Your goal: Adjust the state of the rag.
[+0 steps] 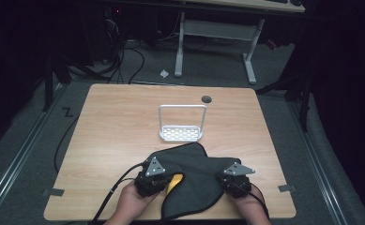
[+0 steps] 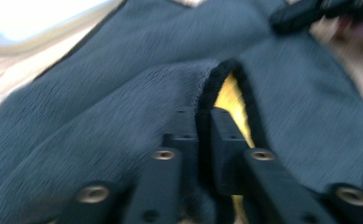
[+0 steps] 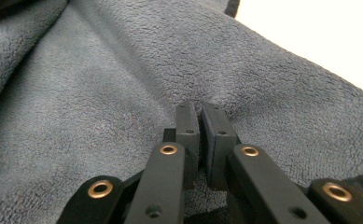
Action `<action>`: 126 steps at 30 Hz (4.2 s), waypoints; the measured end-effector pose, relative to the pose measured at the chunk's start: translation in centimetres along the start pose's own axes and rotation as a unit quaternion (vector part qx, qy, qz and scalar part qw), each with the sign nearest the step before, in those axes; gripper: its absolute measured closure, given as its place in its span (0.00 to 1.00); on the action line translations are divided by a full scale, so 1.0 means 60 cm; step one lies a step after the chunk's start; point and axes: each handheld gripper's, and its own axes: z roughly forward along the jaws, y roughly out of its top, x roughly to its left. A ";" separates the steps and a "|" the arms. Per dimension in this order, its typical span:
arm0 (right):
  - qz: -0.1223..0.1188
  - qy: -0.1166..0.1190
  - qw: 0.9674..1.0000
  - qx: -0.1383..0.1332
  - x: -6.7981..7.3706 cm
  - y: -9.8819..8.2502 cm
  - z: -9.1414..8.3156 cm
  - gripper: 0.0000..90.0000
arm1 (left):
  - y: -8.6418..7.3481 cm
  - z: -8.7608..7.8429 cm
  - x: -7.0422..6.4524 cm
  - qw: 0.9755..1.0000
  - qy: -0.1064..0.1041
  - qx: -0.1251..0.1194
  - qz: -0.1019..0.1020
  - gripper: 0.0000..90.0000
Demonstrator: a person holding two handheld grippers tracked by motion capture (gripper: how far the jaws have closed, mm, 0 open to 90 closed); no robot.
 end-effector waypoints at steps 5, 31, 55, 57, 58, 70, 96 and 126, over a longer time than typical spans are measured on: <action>0.028 -0.022 0.999 -0.007 -0.026 -0.007 -0.010 0.97 | -0.030 -0.042 0.065 0.998 0.031 -0.008 -0.048 0.95; 0.059 -0.071 0.996 -0.013 -0.098 0.051 0.033 0.97 | -0.029 0.017 0.004 0.999 -0.007 0.019 -0.036 0.88; 0.048 -0.014 0.999 0.015 -0.028 0.075 0.075 0.69 | -0.074 -0.047 0.079 0.996 0.052 0.010 -0.078 0.79; 0.022 -0.014 1.000 0.014 -0.022 0.073 0.072 0.92 | -0.076 -0.049 0.080 0.995 0.048 0.010 -0.084 0.85; 0.022 -0.014 1.000 0.014 -0.022 0.073 0.072 0.92 | -0.078 -0.050 0.079 0.995 0.048 0.009 -0.085 0.85; 0.066 -0.092 0.994 0.010 -0.136 0.070 0.078 0.93 | -0.110 -0.084 0.053 0.994 0.043 0.010 -0.098 0.87; 0.073 -0.075 0.994 -0.042 -0.107 0.049 0.026 0.78 | -0.055 -0.032 0.117 0.994 0.082 0.012 -0.072 0.77; 0.087 -0.052 0.995 -0.003 -0.115 0.030 0.039 0.87 | -0.033 -0.020 0.149 0.993 0.038 0.012 -0.111 0.74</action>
